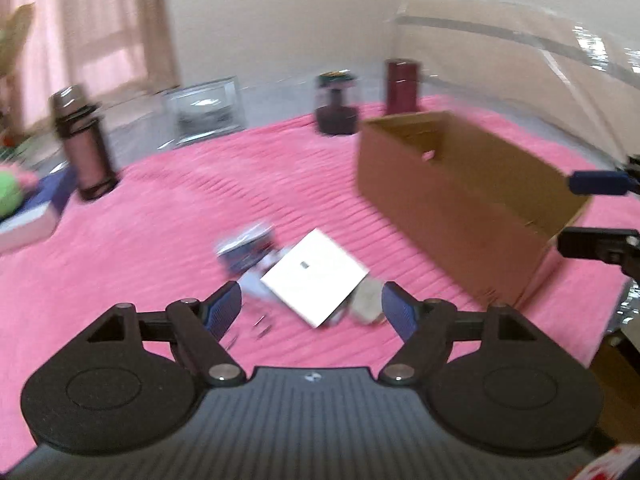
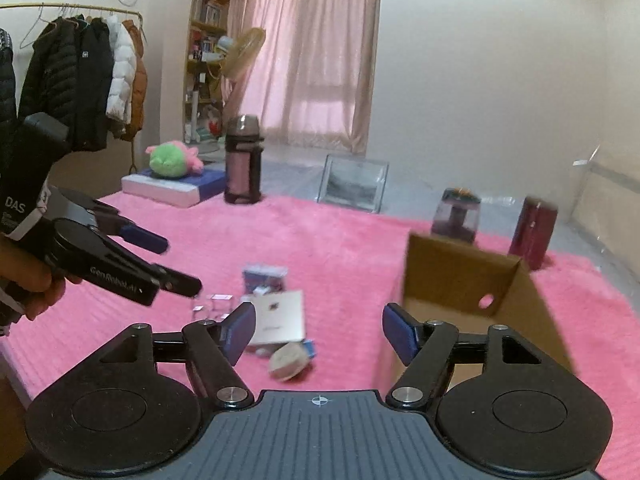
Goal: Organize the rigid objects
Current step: 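Move both tools back toward the remaining items on the bedspread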
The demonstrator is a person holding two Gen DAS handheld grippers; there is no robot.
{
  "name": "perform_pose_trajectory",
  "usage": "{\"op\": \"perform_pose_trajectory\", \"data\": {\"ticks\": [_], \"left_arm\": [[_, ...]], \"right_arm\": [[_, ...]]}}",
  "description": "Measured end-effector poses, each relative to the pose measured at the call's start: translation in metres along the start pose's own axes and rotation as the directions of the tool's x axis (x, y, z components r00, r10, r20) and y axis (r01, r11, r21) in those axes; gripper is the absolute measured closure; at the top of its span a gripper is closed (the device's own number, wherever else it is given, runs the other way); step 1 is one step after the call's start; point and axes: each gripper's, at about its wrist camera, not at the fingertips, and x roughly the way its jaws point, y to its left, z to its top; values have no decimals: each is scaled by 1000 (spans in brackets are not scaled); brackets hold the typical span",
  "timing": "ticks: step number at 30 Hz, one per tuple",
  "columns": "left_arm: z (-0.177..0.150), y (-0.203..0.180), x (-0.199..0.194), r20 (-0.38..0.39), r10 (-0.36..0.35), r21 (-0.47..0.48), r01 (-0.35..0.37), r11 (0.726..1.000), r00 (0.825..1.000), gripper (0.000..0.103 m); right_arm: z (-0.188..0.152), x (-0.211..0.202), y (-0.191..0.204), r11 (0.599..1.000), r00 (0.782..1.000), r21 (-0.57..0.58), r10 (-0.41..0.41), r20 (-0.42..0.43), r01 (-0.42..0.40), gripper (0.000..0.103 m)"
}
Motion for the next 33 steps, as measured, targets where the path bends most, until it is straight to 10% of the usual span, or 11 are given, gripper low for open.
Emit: {"op": "perform_pose_trajectory", "data": {"ticks": [12,33], "left_arm": [[-66,43,-3,-24,92,-107,-94,990,995,21],[-67,70,64,-35,51,-92,-54,994,998,16]], "right_arm": [[-45,34,38,1000,996,8,-8,-93,9,32],[-72,145,44,992,977,-111,-84,-197,63,30]]}}
